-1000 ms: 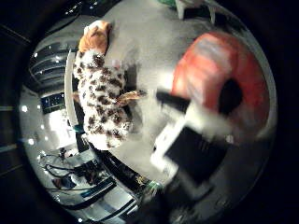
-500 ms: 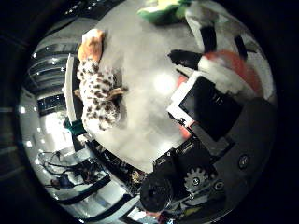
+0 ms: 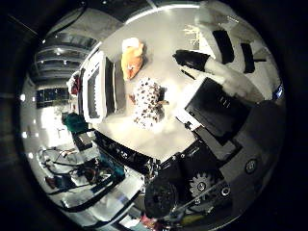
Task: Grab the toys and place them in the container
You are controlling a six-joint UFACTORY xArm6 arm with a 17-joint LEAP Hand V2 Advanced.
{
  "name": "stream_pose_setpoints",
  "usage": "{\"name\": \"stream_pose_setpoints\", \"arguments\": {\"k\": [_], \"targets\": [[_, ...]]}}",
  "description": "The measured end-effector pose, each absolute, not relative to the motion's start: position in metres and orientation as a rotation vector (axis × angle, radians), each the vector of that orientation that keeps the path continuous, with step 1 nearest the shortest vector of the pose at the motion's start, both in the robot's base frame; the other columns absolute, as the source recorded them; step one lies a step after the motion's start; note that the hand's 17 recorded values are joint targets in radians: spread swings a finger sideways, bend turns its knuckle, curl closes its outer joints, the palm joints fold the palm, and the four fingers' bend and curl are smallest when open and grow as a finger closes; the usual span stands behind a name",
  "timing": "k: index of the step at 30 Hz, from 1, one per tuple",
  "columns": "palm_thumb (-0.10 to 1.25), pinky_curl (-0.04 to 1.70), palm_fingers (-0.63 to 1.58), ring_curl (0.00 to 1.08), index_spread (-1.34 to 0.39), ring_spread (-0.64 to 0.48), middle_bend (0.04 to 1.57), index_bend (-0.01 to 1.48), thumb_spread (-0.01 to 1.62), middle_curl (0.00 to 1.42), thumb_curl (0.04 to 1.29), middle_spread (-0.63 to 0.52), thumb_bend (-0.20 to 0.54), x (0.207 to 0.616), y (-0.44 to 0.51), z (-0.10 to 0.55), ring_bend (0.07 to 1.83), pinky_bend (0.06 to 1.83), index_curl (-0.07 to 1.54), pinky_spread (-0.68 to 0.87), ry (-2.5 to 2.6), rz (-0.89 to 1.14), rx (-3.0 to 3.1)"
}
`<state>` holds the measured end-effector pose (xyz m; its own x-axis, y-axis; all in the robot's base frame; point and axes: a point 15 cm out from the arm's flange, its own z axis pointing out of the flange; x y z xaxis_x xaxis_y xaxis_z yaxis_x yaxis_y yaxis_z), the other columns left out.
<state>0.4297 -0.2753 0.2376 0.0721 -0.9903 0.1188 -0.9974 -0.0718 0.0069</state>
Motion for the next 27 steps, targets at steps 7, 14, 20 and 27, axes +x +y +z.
{"name": "stream_pose_setpoints", "arguments": {"k": [7, 14, 20, 27], "targets": [[0.83, 0.46, 0.05, 0.4, -0.48, -0.19, 0.56, 0.36, 0.87, 0.49, 0.35, -0.18, -0.033, 0.415, -0.29, 0.208, 0.66, 0.74, 0.55, -0.08, -2.051, 0.031, 2.195], [0.79, 0.34, 0.08, 0.29, -0.44, 0.01, 0.38, 0.32, 0.88, 0.39, 0.34, -0.07, -0.029, 0.391, -0.325, 0.16, 0.44, 0.57, 0.46, 0.28, -2.006, -0.077, 2.117], [0.8, 0.29, 0.16, 0.26, -0.44, 0.03, 0.32, 0.28, 0.89, 0.36, 0.35, -0.05, -0.025, 0.392, -0.335, 0.116, 0.36, 0.47, 0.42, 0.34, -2.011, -0.114, 2.114], [0.81, 0.26, 0.25, 0.24, -0.44, 0.02, 0.25, 0.23, 0.88, 0.34, 0.36, -0.06, -0.025, 0.397, -0.343, 0.083, 0.28, 0.36, 0.4, 0.34, -2.028, -0.12, 2.107]]}}
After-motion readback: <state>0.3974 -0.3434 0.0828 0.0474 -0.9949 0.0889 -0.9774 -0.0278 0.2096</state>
